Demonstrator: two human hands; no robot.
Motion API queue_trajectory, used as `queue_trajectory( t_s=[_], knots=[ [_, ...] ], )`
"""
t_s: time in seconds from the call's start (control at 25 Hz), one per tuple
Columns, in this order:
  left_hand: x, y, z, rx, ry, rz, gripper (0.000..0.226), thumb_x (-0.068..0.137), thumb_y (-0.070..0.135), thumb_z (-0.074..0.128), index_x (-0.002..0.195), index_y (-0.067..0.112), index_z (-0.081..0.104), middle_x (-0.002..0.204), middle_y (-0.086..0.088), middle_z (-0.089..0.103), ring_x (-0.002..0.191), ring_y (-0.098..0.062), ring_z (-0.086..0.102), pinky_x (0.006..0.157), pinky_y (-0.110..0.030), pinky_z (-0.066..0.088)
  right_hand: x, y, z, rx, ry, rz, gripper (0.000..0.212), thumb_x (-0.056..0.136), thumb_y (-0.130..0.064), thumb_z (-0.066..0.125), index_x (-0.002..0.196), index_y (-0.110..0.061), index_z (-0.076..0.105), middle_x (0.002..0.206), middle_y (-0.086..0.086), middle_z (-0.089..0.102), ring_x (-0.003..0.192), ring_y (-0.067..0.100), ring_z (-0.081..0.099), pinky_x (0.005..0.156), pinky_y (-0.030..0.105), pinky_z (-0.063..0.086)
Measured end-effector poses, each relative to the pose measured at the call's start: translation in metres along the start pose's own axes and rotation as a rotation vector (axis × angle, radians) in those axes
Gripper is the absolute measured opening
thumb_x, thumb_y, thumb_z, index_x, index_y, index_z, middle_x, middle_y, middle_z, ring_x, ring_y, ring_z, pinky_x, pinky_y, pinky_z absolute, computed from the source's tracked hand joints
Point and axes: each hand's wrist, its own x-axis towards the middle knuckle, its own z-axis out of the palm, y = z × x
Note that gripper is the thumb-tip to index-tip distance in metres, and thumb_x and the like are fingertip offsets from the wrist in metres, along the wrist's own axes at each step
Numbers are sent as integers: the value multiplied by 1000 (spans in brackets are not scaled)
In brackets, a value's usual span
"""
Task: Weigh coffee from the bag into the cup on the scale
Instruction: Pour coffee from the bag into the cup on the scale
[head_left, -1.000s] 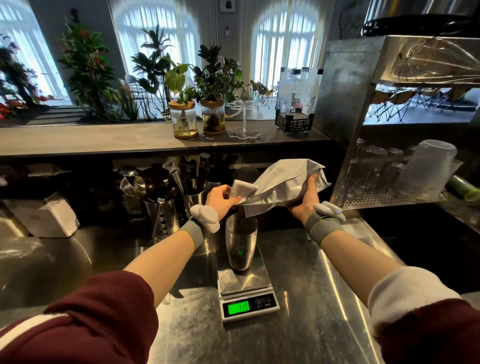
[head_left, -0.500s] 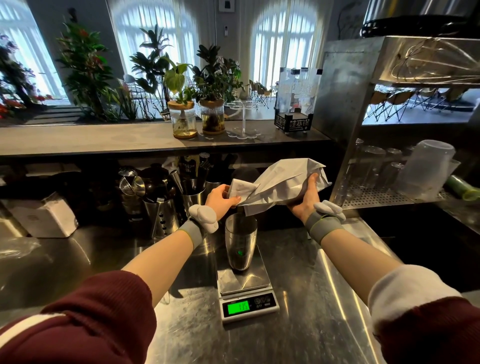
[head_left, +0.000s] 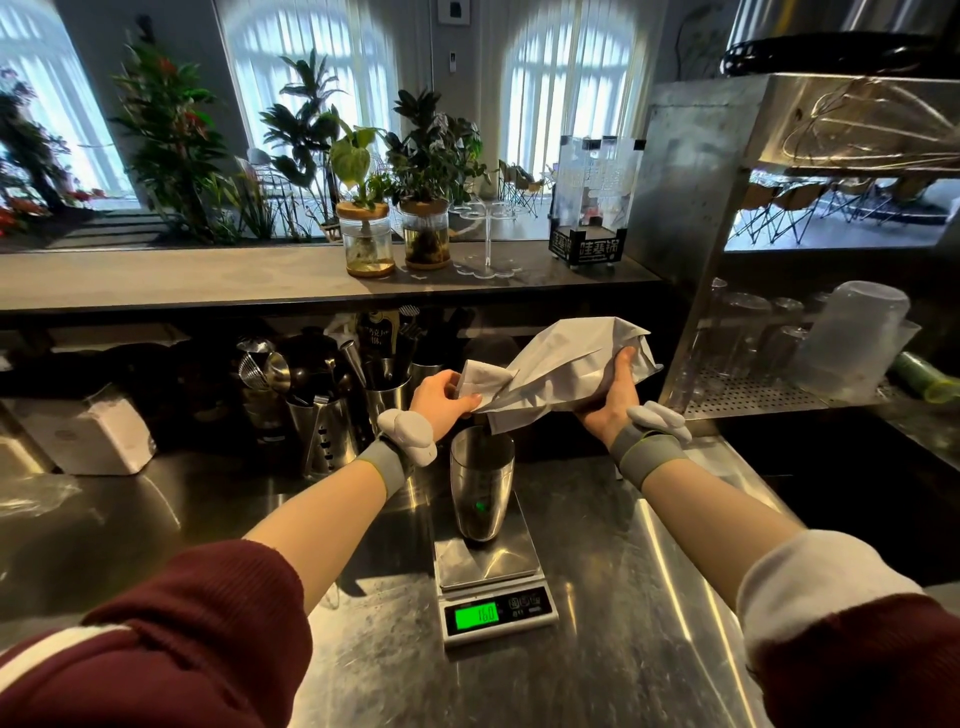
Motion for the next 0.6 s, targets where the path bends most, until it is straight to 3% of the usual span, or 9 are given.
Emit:
queue_trajectory(
  t_s=[0.24,0.32,0.48,0.6],
  knots=[
    [2,-2,1,-71,-44,-56,40,84,14,63,120,1,51,120,-19,60,111,-31,57,93,-37,47,-1,-1,0,-9,8,-12,65,83,-58,57,134,-18,50,134,10,57,123,33,54,94,52,45],
    [3,-2,2,-46,-27,-50,38,83,14,63,117,1,53,115,-18,62,107,-30,58,93,-38,47,0,-2,0,-12,8,-7,66,83,-59,57,134,-19,50,134,10,58,122,33,54,94,53,45],
    [1,0,3,12,18,5,26,83,12,64,104,-4,59,91,-13,62,85,-22,58,79,-32,47,-2,0,0,-32,8,-7,65,83,-58,57,134,-17,51,134,10,58,122,33,54,91,51,45],
    [0,0,1,2,17,16,26,83,12,64,103,-3,59,90,-11,61,84,-22,59,76,-29,44,-2,0,1,-29,6,-6,65,84,-58,56,134,-18,51,134,10,58,123,32,54,93,51,45]
  ],
)
